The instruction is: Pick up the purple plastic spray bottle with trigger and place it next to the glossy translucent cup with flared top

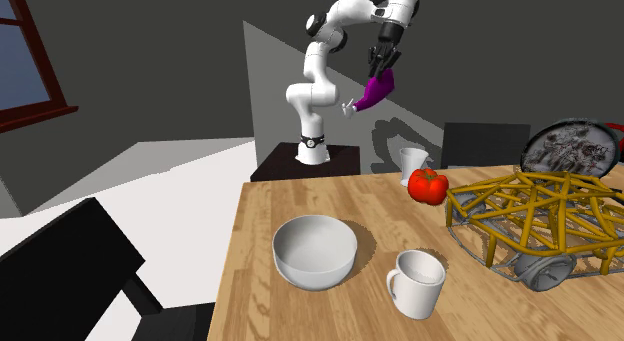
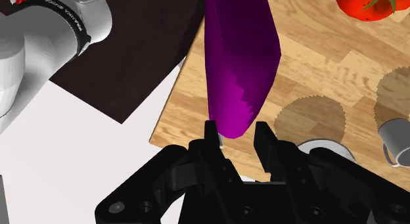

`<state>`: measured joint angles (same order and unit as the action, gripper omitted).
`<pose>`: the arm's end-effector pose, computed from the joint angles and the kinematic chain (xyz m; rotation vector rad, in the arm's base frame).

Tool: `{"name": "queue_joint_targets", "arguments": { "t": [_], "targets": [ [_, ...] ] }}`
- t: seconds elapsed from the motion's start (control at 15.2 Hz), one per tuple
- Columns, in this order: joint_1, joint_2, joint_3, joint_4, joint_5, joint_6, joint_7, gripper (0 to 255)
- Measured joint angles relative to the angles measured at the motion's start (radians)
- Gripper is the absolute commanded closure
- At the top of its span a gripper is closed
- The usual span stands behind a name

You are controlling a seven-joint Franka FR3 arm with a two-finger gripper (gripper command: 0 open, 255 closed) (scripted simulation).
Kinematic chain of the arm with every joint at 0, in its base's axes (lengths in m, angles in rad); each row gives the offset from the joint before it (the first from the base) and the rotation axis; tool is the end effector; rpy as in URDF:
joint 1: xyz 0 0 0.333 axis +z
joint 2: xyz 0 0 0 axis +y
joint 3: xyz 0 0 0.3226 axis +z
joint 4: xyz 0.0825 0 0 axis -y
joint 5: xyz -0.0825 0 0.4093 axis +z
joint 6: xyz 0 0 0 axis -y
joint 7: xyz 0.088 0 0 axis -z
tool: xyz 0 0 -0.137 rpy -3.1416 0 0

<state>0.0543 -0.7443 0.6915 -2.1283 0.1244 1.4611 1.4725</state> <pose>0.2242 0.3189 0.5754 2.6380 -1.2292 0.3694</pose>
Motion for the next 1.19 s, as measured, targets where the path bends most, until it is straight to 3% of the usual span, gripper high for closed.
{"name": "queue_joint_targets", "arguments": {
  "t": [1.19],
  "targets": [
    [0.038, -0.039, 0.064, -0.247, 0.063, 0.207, 0.036, 255]
  ]
}}
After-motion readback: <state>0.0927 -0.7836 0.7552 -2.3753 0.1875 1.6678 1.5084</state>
